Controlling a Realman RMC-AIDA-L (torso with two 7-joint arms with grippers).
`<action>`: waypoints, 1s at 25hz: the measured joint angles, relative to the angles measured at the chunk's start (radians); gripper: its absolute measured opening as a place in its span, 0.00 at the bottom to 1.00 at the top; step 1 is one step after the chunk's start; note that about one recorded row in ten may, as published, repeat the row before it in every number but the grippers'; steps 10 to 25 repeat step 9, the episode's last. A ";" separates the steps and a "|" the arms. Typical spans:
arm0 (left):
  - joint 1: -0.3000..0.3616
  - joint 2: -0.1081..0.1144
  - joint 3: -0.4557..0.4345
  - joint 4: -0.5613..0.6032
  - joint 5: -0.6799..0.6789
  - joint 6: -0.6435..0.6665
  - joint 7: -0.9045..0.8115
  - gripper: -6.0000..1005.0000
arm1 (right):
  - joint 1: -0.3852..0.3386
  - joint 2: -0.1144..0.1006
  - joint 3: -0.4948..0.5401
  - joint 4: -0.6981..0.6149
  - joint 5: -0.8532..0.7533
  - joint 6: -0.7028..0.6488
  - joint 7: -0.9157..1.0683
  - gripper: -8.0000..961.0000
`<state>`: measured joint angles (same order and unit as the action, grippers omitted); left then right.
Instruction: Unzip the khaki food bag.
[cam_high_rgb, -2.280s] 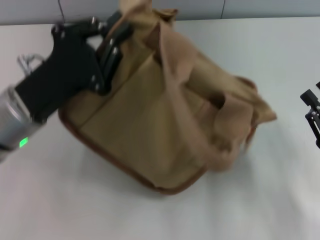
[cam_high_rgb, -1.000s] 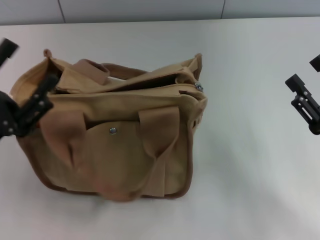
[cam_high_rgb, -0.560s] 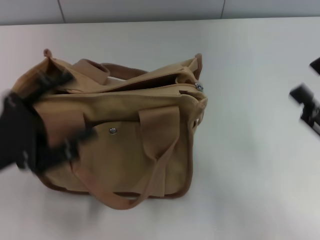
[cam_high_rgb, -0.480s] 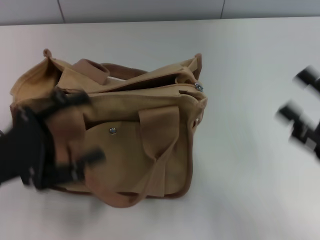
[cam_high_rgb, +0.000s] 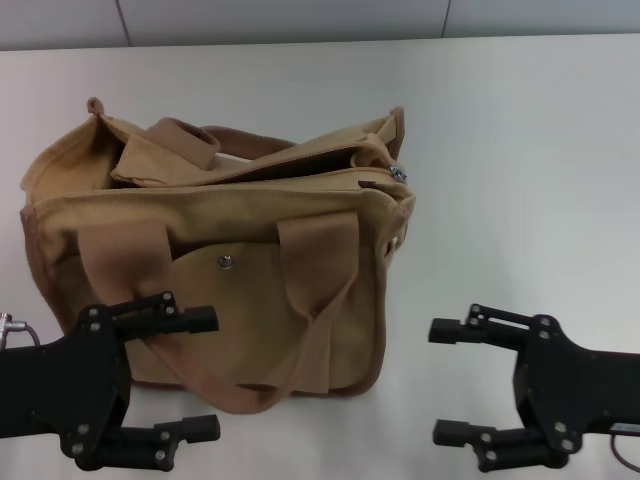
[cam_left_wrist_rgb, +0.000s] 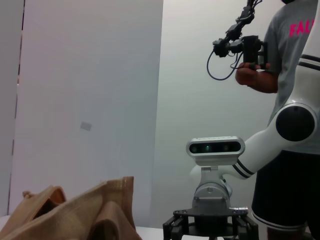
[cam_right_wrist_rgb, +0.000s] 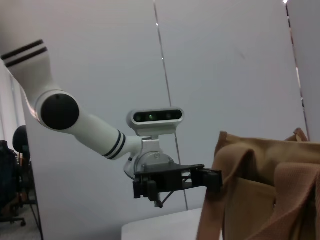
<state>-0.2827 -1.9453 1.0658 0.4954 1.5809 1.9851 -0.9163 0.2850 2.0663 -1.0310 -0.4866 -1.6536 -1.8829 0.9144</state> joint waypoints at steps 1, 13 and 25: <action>0.001 0.000 -0.002 0.001 0.001 0.000 -0.002 0.84 | 0.001 0.004 0.000 -0.001 0.000 0.007 0.000 0.88; 0.005 0.000 -0.001 0.003 0.003 -0.005 -0.003 0.84 | 0.007 0.011 0.000 -0.002 -0.001 0.042 0.001 0.88; 0.005 0.000 -0.001 0.003 0.003 -0.005 -0.003 0.84 | 0.007 0.011 0.000 -0.002 -0.001 0.042 0.001 0.88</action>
